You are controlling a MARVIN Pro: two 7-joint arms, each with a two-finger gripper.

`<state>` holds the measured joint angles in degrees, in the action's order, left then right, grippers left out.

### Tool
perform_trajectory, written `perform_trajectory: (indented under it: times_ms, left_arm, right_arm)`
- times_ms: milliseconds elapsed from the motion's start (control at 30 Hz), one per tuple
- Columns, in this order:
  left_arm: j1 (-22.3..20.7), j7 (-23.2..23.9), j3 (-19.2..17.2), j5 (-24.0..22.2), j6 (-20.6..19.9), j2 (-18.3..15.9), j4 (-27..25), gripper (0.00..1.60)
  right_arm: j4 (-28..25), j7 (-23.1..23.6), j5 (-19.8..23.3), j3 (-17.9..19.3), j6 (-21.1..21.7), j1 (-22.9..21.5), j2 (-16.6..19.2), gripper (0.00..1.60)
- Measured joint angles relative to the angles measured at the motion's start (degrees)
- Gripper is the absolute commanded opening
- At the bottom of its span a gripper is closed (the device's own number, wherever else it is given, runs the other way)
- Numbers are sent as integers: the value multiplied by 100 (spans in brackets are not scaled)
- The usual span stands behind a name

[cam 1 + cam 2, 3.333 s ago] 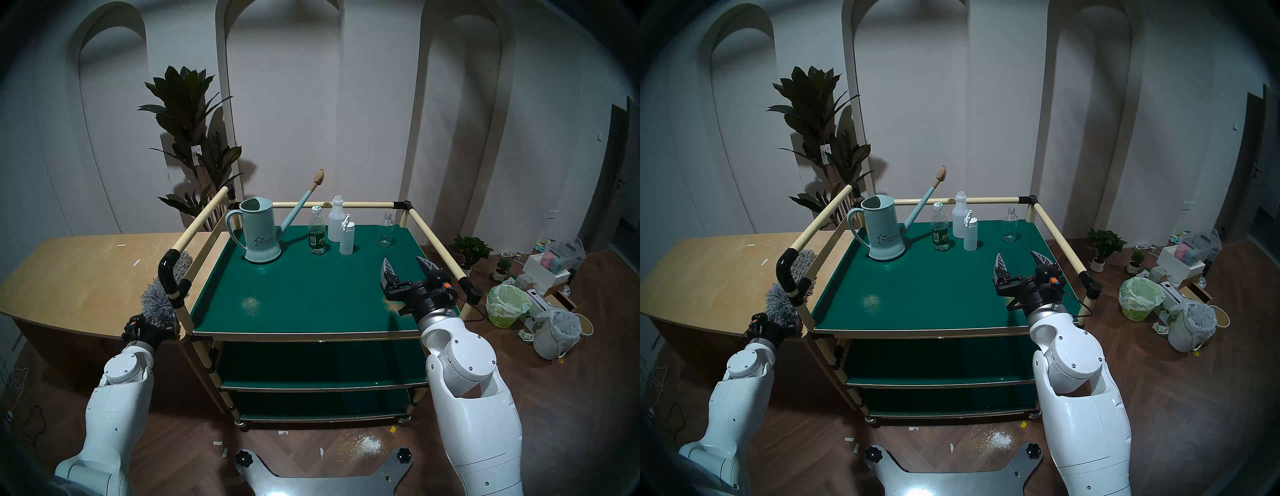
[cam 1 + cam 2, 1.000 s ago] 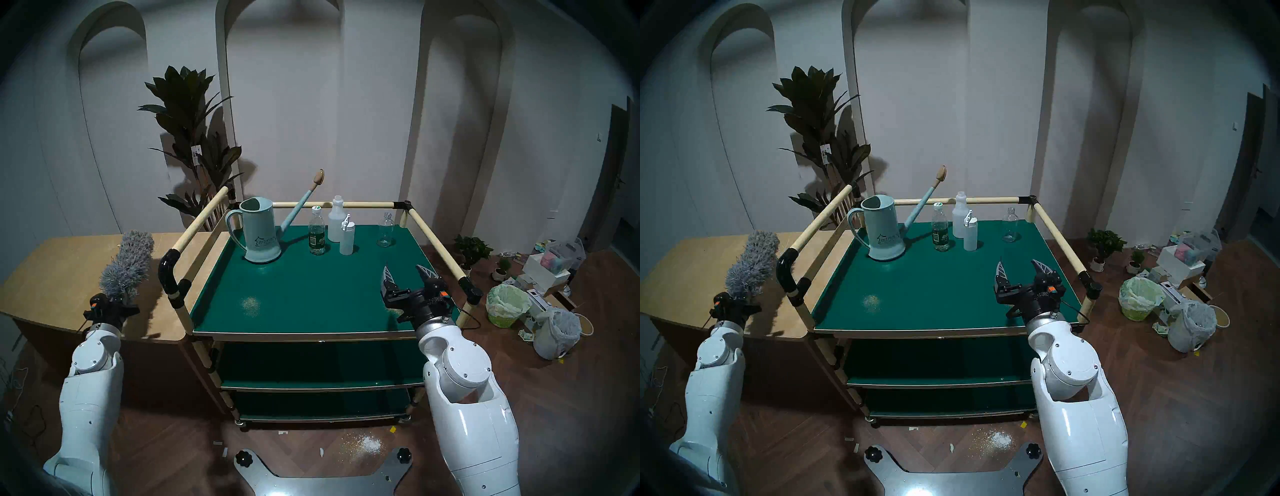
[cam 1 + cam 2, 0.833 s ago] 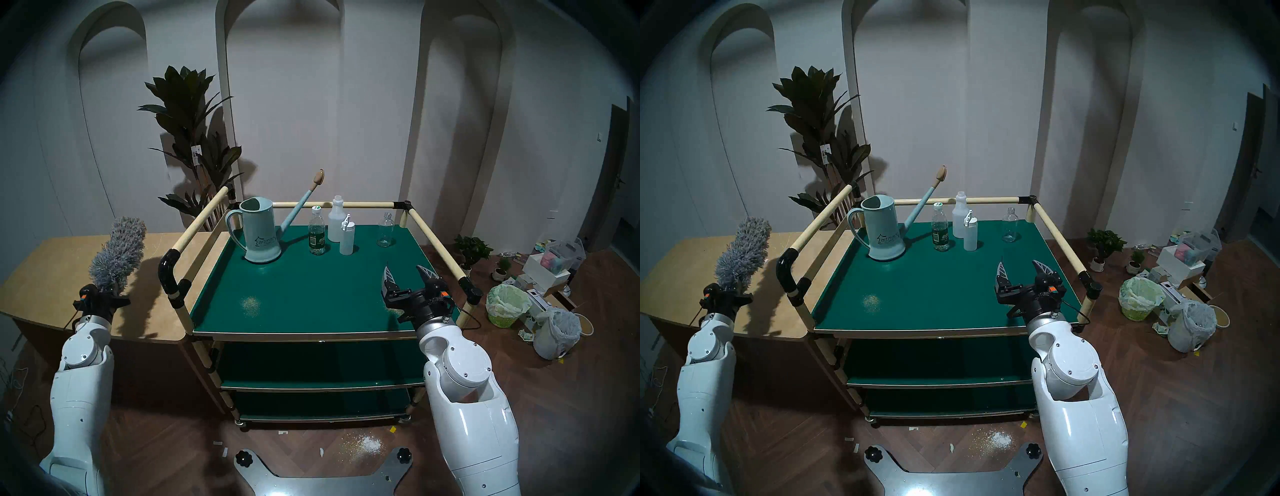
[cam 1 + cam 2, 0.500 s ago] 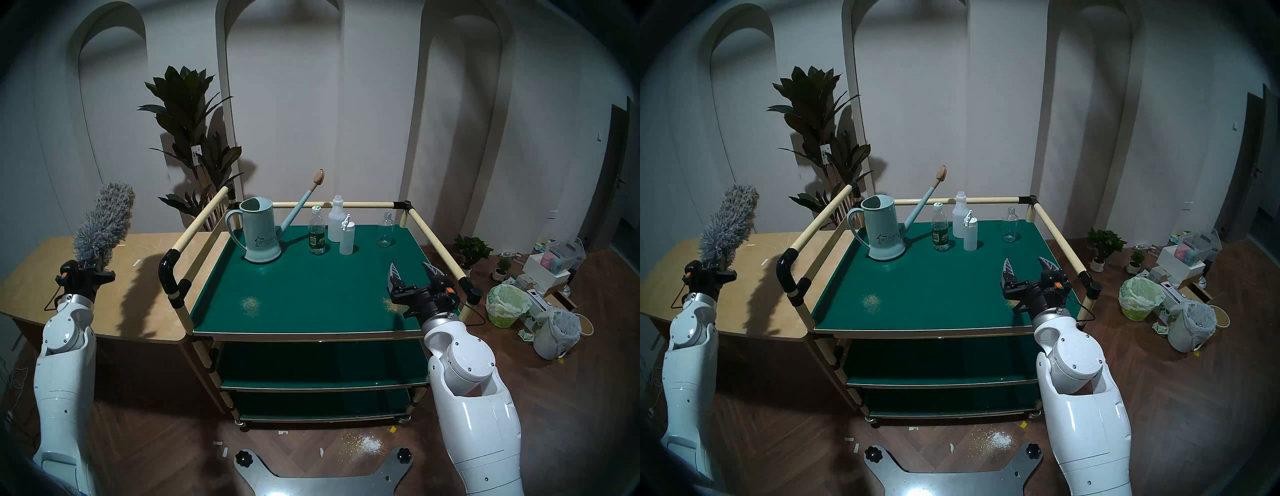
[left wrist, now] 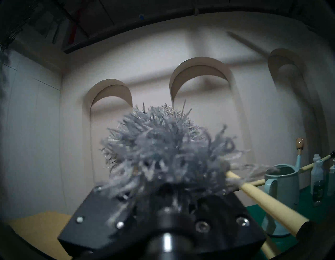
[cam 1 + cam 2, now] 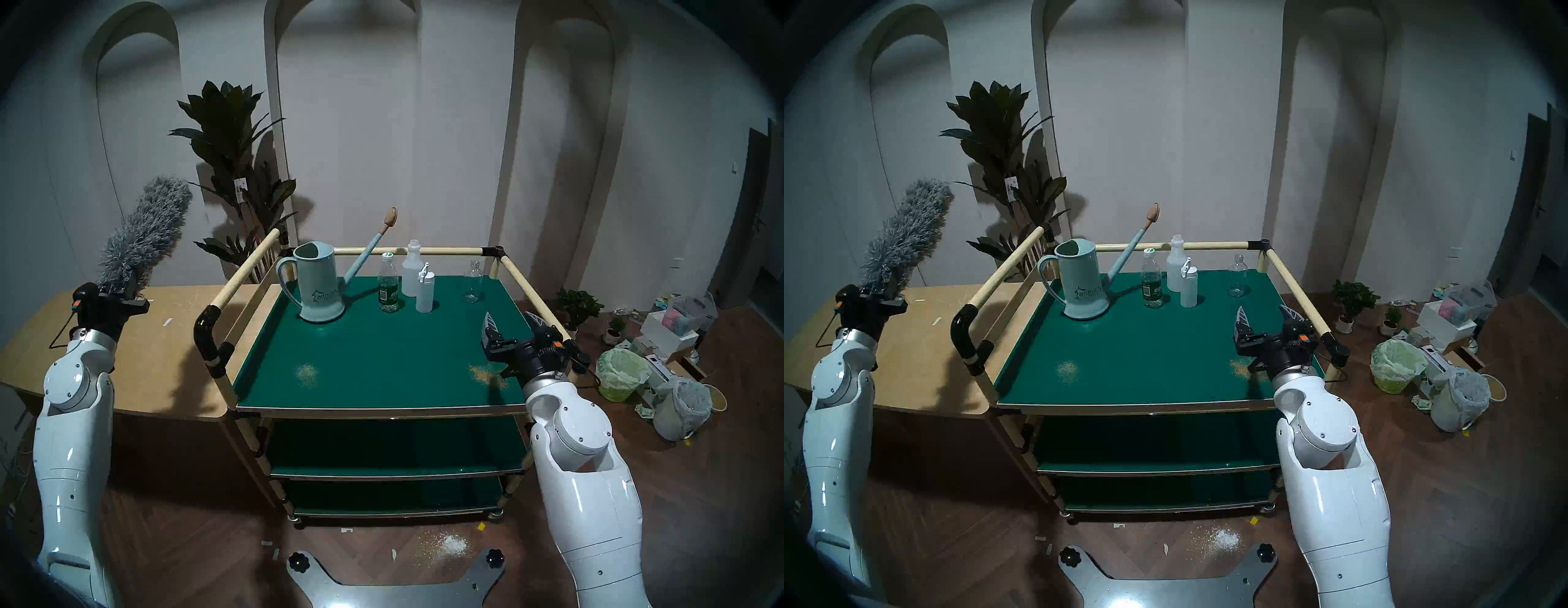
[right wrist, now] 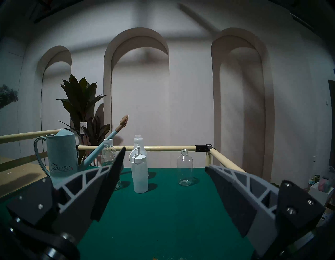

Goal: Dust the shelf with the duster

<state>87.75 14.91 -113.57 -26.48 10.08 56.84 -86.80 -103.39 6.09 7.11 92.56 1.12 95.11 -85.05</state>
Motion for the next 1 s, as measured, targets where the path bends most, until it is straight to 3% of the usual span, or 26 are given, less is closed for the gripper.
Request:
perform_trajectory:
  times_ms: [500,1000]
  left_arm:
    - [109,497,695,-516,-680,244,-1139,0]
    - [732,612,1207,-970,-1615,605,-2282,0]
  right_arm:
    - [281,34,72,74,8,-126,89,160]
    - [558,59,154,160,10,-412,180,160]
